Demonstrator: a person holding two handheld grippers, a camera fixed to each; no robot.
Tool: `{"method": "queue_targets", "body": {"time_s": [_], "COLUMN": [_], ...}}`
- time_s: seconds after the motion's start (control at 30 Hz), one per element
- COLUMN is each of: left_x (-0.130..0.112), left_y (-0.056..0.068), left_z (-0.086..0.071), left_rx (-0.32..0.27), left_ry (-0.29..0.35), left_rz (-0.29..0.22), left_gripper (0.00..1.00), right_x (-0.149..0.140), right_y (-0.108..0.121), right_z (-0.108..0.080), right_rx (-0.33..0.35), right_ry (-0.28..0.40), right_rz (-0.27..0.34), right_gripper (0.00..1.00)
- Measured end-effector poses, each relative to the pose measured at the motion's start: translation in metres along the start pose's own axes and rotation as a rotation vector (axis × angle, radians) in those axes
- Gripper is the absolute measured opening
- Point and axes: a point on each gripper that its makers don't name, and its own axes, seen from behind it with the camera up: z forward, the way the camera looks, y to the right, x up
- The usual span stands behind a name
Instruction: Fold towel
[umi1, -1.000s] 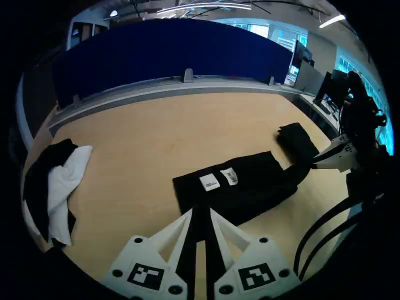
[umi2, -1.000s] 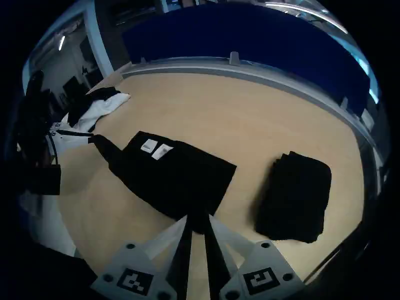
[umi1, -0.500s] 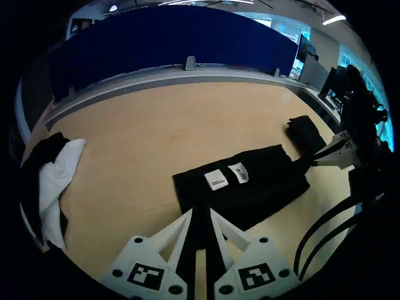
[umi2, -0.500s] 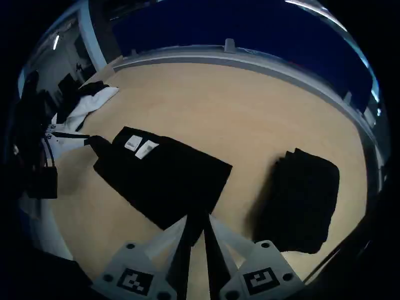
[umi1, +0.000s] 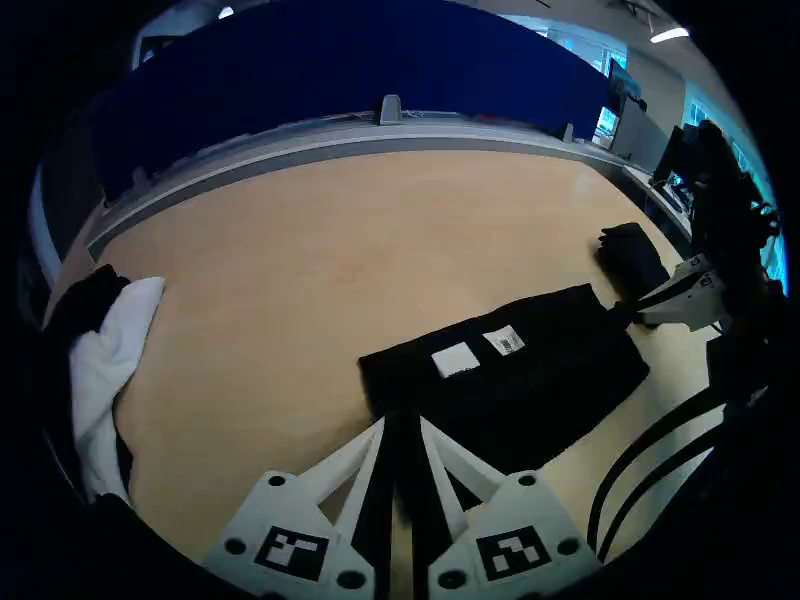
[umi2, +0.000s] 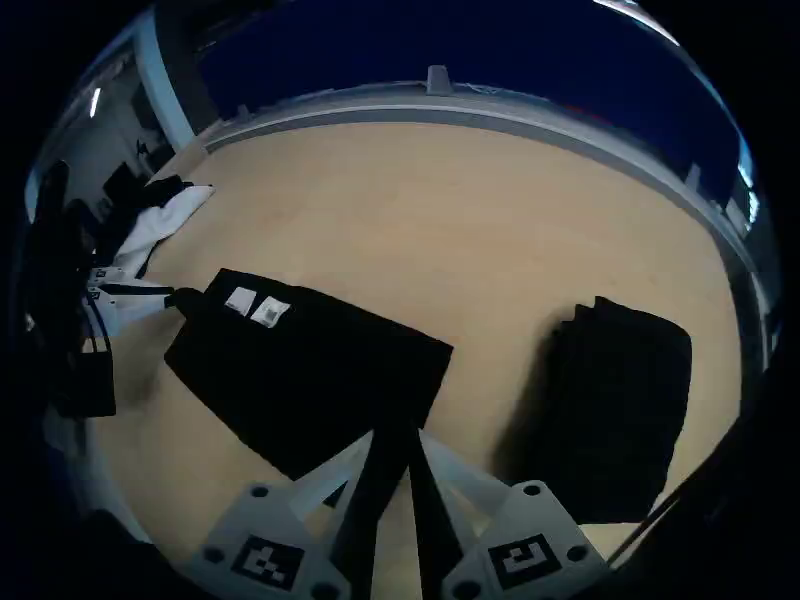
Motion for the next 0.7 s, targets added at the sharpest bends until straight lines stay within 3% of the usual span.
{"method": "queue_targets", "body": {"time_s": [0.3,0.5,0.57,0.7], "left_x": [0.002,0.010,0.013,0.016], "left_y": [-0.007,-0.013,-0.016,-0.022], "left_z": [0.011,0.012,0.011,0.009], "left_rx": [0.030,0.056,0.066,0.083], "left_ry": [-0.011,0.010,0.017,0.027], "left_rz": [0.012,0.013,0.015,0.012], "left_gripper": [0.13,0.28,0.40,0.53], "right_x": [0.012,0.017,0.018,0.021], "right_y": [0.004,0.008,0.009,0.012], "right_z": [0.010,0.013,0.013,0.013], "right_rx": [-0.010,-0.028,-0.033,-0.045], "right_ry": [0.024,0.038,0.040,0.054], "right_rz": [0.049,0.043,0.038,0.034], "right_gripper": [0.26,0.30,0.36,0.46]}}
